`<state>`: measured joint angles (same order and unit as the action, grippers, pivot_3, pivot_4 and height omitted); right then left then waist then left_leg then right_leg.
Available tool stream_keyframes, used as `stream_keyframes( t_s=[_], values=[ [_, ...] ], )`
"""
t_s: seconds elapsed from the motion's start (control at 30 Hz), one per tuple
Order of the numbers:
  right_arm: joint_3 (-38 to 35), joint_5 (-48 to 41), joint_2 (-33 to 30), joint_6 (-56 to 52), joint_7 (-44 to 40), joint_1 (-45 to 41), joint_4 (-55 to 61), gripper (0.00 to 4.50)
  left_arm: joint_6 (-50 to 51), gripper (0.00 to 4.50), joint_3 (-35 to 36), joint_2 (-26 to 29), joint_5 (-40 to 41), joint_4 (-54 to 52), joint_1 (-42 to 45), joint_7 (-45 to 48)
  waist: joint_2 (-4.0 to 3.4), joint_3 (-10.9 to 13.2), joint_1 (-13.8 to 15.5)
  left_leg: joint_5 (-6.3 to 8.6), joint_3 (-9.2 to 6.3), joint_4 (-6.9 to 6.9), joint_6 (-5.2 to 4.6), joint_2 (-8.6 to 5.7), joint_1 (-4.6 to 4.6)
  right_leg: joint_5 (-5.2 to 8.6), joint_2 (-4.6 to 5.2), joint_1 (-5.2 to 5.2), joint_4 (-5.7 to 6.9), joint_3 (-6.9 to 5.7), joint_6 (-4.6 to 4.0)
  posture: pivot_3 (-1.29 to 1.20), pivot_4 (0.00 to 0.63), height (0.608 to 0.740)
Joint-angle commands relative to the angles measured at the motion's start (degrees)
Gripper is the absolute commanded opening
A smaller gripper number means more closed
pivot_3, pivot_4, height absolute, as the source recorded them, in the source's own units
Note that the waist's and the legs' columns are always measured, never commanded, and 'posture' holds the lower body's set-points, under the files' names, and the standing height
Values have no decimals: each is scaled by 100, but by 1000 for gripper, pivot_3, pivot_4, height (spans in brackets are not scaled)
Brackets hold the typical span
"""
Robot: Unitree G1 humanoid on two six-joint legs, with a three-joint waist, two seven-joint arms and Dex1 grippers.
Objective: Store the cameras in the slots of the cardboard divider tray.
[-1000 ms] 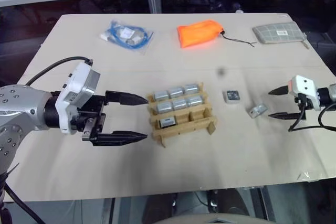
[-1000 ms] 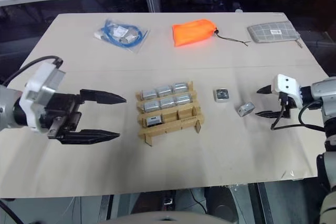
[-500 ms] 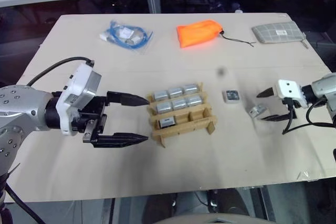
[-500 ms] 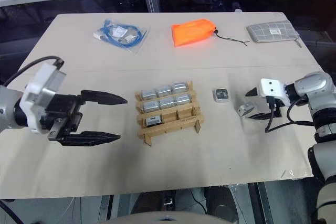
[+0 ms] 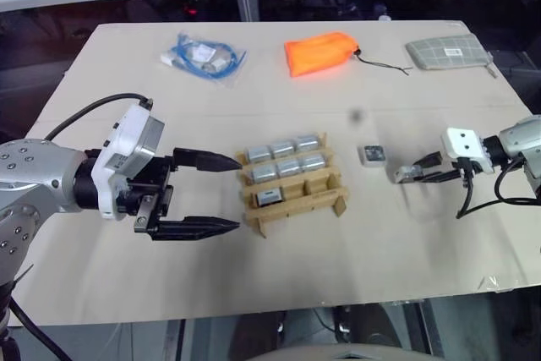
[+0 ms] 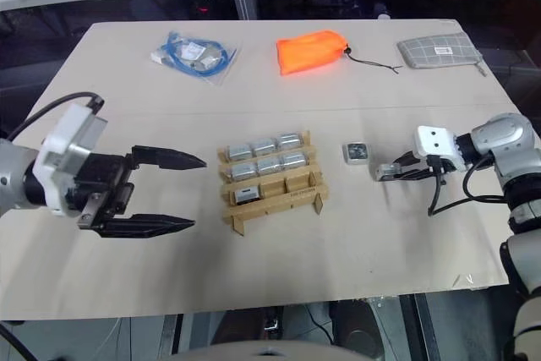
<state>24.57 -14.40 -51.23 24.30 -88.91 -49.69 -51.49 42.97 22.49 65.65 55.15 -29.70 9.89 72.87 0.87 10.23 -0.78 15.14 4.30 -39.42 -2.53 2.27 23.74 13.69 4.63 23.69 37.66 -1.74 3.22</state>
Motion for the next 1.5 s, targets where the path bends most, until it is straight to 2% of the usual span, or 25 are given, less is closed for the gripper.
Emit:
stream_keyframes(
  t_s=[0.03,0.27,0.5,0.63,0.8,1.07,1.4,1.5],
  values=[
    [-210,-649,-175,-527,-359,16,671,685,-108,4500,118,-2,-10,-9,-8,46,0,0,-1,0,0,0,0,0,0,0,0,0,0,0,0,0,150,740],
    [-673,-1301,225,-2112,-282,90,2812,685,-128,4500,127,6,-119,53,-36,38,-6,4,-13,0,0,0,0,4,-1,0,-2,2,4,0,0,0,150,740],
    [-502,-928,1211,-3206,713,174,4478,685,-168,4500,110,19,-203,111,-22,68,-6,4,25,0,-4,0,0,3,5,0,1,3,3,-7,0,0,150,740],
    [-143,-91,1700,-3090,1036,48,4531,685,-167,4500,132,36,-204,126,-9,79,-5,3,33,0,-5,0,0,-1,7,0,1,3,3,-10,0,0,150,740],
    [78,392,2070,-3203,1139,-89,4476,685,-152,4500,241,45,-225,91,-131,68,-5,3,6,0,-4,0,0,-1,9,0,0,7,4,-9,0,0,150,740],
    [387,1092,2103,-3118,914,-159,4185,685,-163,4500,493,99,-330,96,-391,103,-5,3,23,0,-5,1,1,-1,8,0,-1,6,4,-11,0,0,150,740],
    [632,1298,2056,-3422,463,-186,4276,685,-212,4500,495,95,-431,150,-400,132,-4,2,38,0,-6,0,0,-3,8,0,2,4,2,-13,0,0,150,740],
    [592,1498,2162,-3567,828,-192,4240,685,-224,4500,487,82,-439,149,-387,127,-3,2,34,0,-6,1,0,-4,8,0,3,4,0,-13,0,0,150,740]
  ],
)
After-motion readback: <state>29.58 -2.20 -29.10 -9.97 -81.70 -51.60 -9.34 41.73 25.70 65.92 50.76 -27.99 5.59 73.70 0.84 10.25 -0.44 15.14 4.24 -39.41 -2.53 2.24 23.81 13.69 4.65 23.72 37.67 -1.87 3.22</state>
